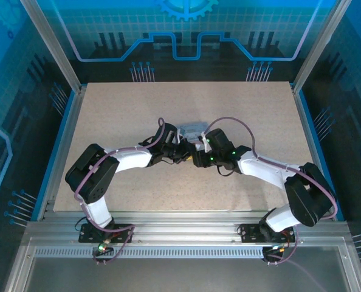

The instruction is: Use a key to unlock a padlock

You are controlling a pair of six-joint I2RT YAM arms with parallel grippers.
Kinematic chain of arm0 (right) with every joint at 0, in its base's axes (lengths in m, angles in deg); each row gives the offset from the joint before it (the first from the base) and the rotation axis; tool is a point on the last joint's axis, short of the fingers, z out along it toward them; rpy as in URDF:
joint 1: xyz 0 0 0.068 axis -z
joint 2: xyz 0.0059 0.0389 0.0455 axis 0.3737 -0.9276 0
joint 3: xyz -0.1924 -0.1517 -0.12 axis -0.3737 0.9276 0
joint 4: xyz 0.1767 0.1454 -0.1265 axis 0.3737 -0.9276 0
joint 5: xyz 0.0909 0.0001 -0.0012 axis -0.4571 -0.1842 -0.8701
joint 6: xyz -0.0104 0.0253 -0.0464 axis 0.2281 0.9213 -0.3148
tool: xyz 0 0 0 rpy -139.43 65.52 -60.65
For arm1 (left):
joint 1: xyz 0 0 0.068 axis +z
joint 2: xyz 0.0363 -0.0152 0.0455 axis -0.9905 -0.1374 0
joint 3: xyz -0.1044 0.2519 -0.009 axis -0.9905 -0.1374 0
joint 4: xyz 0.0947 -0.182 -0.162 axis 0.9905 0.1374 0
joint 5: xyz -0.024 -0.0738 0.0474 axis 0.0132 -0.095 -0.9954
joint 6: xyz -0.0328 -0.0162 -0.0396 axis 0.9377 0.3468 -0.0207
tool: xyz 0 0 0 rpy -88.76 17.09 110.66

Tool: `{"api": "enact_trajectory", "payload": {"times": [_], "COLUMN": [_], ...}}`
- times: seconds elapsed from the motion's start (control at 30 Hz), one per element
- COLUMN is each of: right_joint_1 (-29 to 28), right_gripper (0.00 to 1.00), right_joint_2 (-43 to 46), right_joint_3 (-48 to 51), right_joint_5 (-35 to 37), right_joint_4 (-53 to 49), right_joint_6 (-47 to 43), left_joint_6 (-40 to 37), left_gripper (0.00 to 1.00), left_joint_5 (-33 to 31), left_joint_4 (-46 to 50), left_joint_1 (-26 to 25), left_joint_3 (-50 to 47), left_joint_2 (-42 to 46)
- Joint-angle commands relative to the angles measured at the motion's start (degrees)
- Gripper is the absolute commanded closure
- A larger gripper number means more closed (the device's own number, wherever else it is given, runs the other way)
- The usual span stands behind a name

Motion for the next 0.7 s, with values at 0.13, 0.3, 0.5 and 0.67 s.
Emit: {"api": "enact_trajectory", "payload": {"times": [0.13, 0.3, 0.5, 0.67], "right_joint_1": [-1.59, -1.78, -1.77, -1.70], "right_gripper": [0.64, 0.69, 0.91, 1.00], "right_joint_2": [-0.88, -1.36, -1.53, -1.49], "right_joint_3": [-1.64, -3.50, -3.24, -2.27], "right_joint_5": [1.91, 1.42, 0.17, -1.18], "right_joint_4": [-1.07, -1.36, -0.90, 0.45], "right_joint_6": [-1.56, -1.96, -2.29, -2.24], "left_joint_6": [0.32, 0.36, 0.25, 0.25], "left_gripper": [1.00, 1.00, 1.00, 1.00], "left_joint_5": [2.51, 2.42, 2.43, 2.36], "left_joint_4": [-1.83, -2.00, -2.01, -1.97], "left_joint_1": [0.32, 0.29, 0.36, 0.36], "left_joint_3": [1.30, 1.17, 1.11, 0.61], "left_joint_2": [2.68, 2.66, 2.78, 2.75]}}
